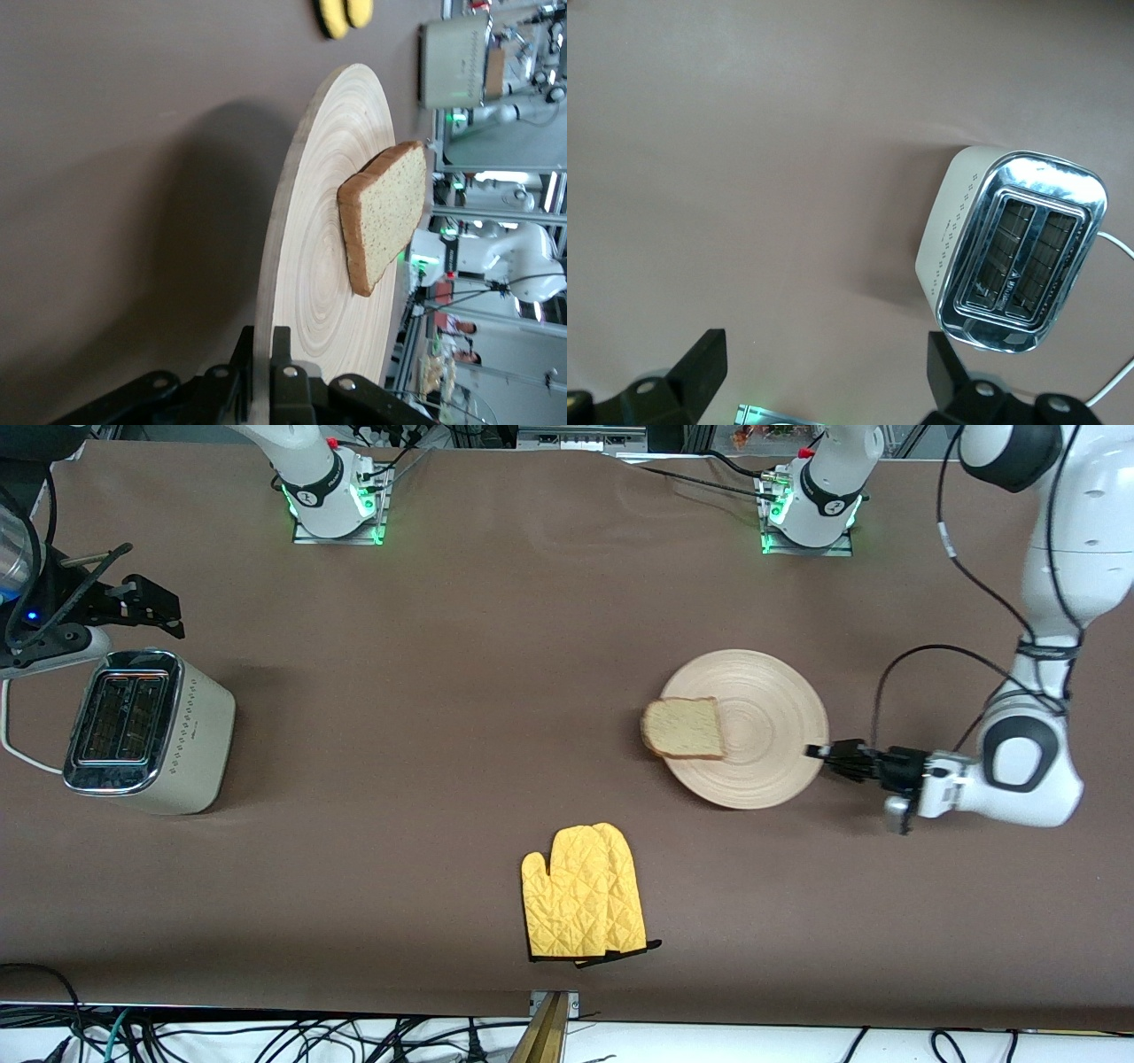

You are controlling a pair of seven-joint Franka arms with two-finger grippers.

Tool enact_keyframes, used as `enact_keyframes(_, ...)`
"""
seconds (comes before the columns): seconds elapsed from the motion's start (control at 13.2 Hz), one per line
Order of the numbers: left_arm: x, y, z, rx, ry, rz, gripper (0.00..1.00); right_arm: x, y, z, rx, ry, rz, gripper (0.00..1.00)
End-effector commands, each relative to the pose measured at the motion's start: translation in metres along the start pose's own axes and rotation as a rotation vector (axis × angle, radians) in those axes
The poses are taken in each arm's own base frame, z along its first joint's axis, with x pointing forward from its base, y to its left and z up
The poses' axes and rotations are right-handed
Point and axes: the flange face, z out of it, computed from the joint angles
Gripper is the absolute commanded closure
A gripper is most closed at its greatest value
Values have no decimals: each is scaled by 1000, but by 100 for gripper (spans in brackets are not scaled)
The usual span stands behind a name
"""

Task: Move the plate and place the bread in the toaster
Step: 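Push the plate further with the left gripper while the right gripper approaches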

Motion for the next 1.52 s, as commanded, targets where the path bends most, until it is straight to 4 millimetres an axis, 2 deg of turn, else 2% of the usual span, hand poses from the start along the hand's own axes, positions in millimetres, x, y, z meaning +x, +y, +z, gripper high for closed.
enact_keyframes(0.0,40,34,56,-128,35,-21,100,5,-7,2,-17,-15,2,0)
enact_keyframes(0.23,72,49,131,-55,42,-2,100,17,-16,21,35,-37,-4,0)
enact_keyframes(0.3,77,52,152,-42,46,-3,100,20,-19,27,61,-40,-2,0)
enact_keyframes(0.38,79,45,170,-46,52,-15,100,22,-19,29,66,-39,-2,0)
enact_keyframes(0.53,82,37,192,-34,69,-20,100,23,-19,33,65,-38,-2,0)
enact_keyframes(0.61,85,41,201,-39,80,-22,100,28,-20,44,74,-36,-1,0)
enact_keyframes(0.84,91,42,222,-37,107,-32,100,52,-40,99,202,-31,19,0)
enact_keyframes(0.91,90,42,221,-36,108,-33,85,62,-49,117,252,-15,31,0)
enact_keyframes(0.99,90,43,216,-30,108,-26,15,72,-67,137,292,-8,30,0)
enact_keyframes(1.06,89,42,209,-31,105,-12,0,83,-87,155,317,0,26,0)
enact_keyframes(1.14,88,41,203,-30,112,-6,0,93,-104,173,345,-2,28,0)
enact_keyframes(1.29,89,49,187,2,101,19,0,114,-127,219,470,-9,93,0)
enact_keyframes(1.44,83,54,143,76,53,63,0,130,-166,255,540,15,118,0)
